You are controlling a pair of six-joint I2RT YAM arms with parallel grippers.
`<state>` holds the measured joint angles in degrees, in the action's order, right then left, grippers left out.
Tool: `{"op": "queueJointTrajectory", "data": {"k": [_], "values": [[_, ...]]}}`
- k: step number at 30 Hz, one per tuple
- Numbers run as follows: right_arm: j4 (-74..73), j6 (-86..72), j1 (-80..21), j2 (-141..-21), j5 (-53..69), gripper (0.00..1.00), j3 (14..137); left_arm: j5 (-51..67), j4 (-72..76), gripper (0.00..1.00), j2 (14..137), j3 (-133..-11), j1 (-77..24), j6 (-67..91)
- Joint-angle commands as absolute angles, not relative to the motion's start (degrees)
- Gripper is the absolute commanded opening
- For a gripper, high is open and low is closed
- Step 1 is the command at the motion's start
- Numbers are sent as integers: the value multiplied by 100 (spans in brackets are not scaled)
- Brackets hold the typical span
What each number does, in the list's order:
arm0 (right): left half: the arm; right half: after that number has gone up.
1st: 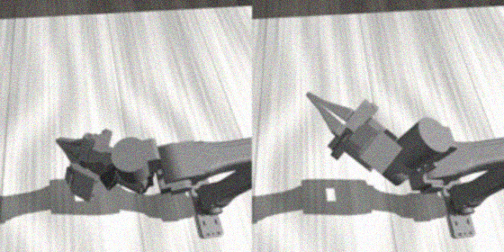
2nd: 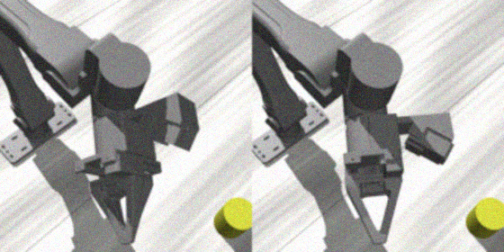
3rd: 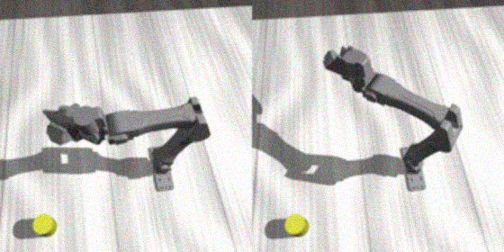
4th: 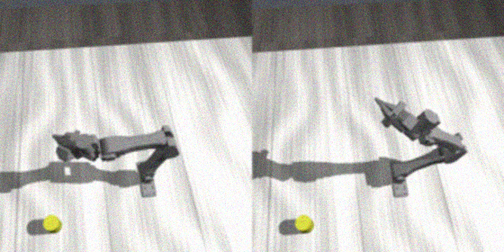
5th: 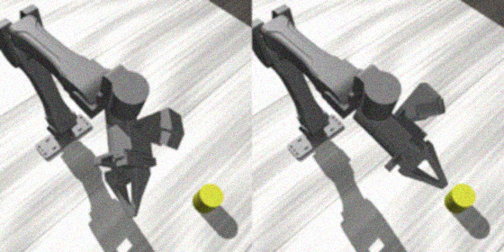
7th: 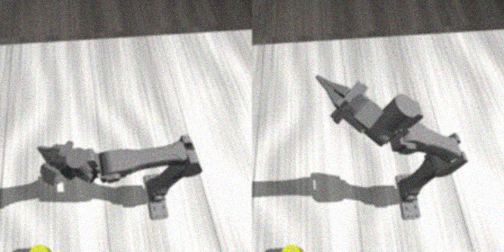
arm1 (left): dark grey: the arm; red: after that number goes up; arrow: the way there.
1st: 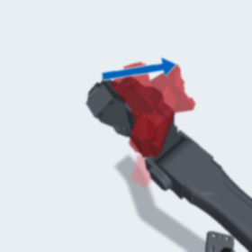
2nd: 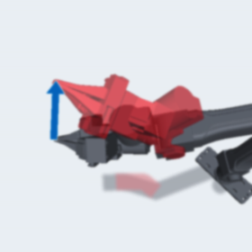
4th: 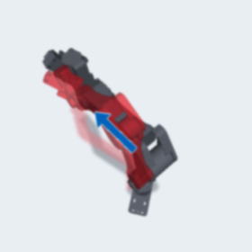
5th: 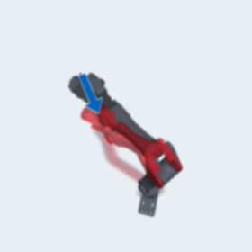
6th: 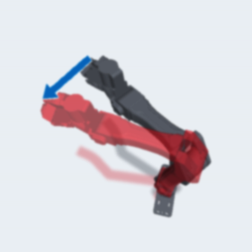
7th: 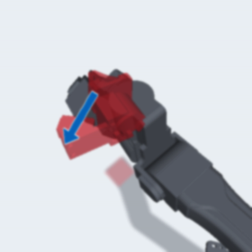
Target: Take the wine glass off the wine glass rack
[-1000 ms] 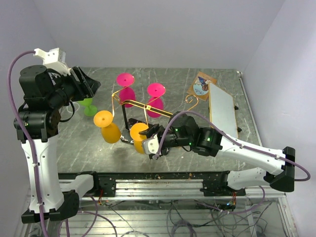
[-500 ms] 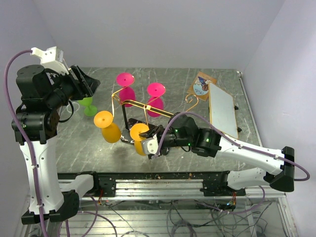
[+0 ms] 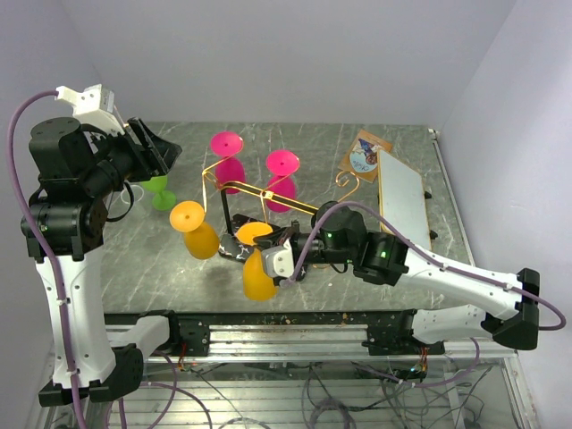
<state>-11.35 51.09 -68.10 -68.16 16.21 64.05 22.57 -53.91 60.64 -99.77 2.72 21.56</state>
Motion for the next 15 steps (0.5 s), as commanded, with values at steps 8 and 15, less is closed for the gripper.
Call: {"op": "queueJointTrajectory", "data": {"k": [8,15], "values": [[-767,4912,-6837,-6570,1218,0,6284,2461,-5458,69,5978,-10143,232,2276],[-488,4907,-6838,-6496,779,0,6194,2450,-5467,69,5993,-10143,233,2263]]}}
